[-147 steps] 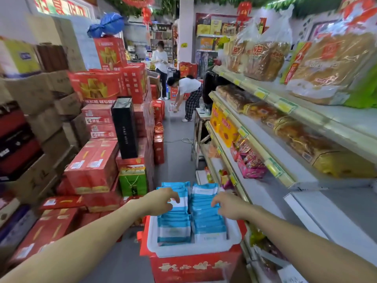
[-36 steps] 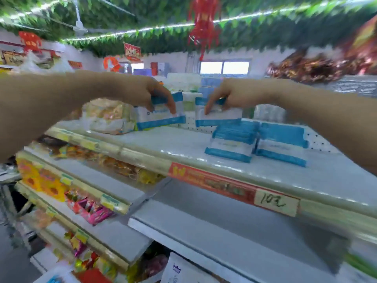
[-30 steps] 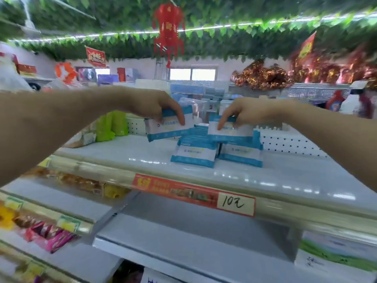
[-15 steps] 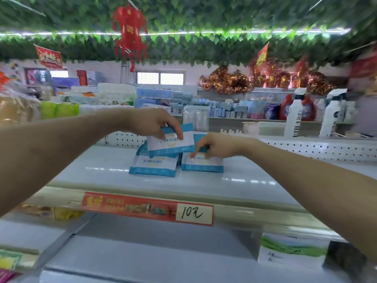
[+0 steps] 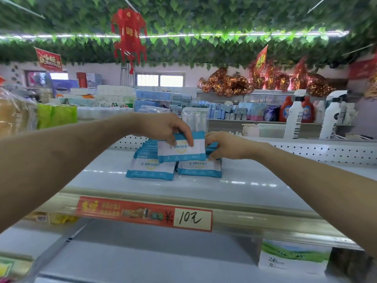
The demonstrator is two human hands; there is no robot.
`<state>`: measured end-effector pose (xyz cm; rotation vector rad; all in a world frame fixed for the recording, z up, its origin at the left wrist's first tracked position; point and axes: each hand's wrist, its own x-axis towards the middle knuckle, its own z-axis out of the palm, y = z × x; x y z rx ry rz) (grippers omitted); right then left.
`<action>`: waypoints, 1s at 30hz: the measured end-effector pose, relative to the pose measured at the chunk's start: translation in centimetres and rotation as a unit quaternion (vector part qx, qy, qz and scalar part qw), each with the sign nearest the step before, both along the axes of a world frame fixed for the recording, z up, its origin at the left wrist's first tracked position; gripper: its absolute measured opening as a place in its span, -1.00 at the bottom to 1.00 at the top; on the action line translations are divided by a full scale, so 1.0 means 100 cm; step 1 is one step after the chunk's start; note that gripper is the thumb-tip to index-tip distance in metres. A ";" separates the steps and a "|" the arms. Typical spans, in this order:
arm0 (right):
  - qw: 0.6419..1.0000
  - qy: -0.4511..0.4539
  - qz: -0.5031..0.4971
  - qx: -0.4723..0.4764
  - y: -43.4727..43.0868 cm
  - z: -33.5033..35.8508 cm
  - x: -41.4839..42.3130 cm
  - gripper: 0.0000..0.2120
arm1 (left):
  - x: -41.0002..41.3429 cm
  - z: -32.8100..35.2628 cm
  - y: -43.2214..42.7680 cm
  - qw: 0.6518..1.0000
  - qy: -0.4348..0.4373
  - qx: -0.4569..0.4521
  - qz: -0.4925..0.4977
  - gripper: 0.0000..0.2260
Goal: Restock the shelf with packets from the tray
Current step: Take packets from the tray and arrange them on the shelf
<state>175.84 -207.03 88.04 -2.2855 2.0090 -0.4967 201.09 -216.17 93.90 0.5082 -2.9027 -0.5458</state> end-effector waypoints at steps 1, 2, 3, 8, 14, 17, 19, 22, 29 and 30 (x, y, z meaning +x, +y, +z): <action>1.000 0.002 -0.006 -0.007 0.003 0.002 -0.006 -0.59 | -0.005 -0.001 0.001 1.000 -0.005 0.006 -0.009 -0.64; 1.000 0.005 -0.016 -0.017 0.006 0.003 -0.011 -0.60 | -0.010 -0.002 0.002 1.000 -0.012 0.010 -0.020 -0.64; 0.999 0.010 -0.028 -0.026 0.009 0.005 -0.017 -0.62 | -0.016 -0.005 0.003 0.999 -0.018 0.012 -0.028 -0.64; 0.995 0.039 -0.074 -0.046 0.034 0.012 -0.036 -0.63 | -0.049 -0.027 0.005 0.997 -0.039 0.005 -0.060 -0.61; 0.992 0.044 -0.105 -0.051 0.053 0.007 -0.046 -0.66 | -0.069 -0.053 -0.002 0.997 -0.047 -0.010 -0.061 -0.59; 0.992 0.044 -0.108 -0.056 0.056 0.004 -0.046 -0.66 | -0.070 -0.059 -0.008 0.996 -0.044 -0.029 -0.075 -0.59; 0.992 0.047 -0.106 -0.057 0.055 0.005 -0.043 -0.66 | -0.068 -0.061 -0.010 0.996 -0.038 -0.039 -0.075 -0.60; 0.992 0.059 -0.088 -0.067 0.051 0.006 -0.035 -0.66 | -0.064 -0.065 -0.010 0.997 -0.017 -0.047 -0.066 -0.58; 0.992 0.072 -0.034 -0.095 0.030 0.014 0.008 -0.64 | -0.017 -0.055 -0.011 0.993 0.070 -0.090 -0.024 -0.54; 0.992 0.075 -0.023 -0.095 0.026 0.015 0.018 -0.64 | -0.004 -0.052 -0.011 0.992 0.078 -0.100 -0.007 -0.56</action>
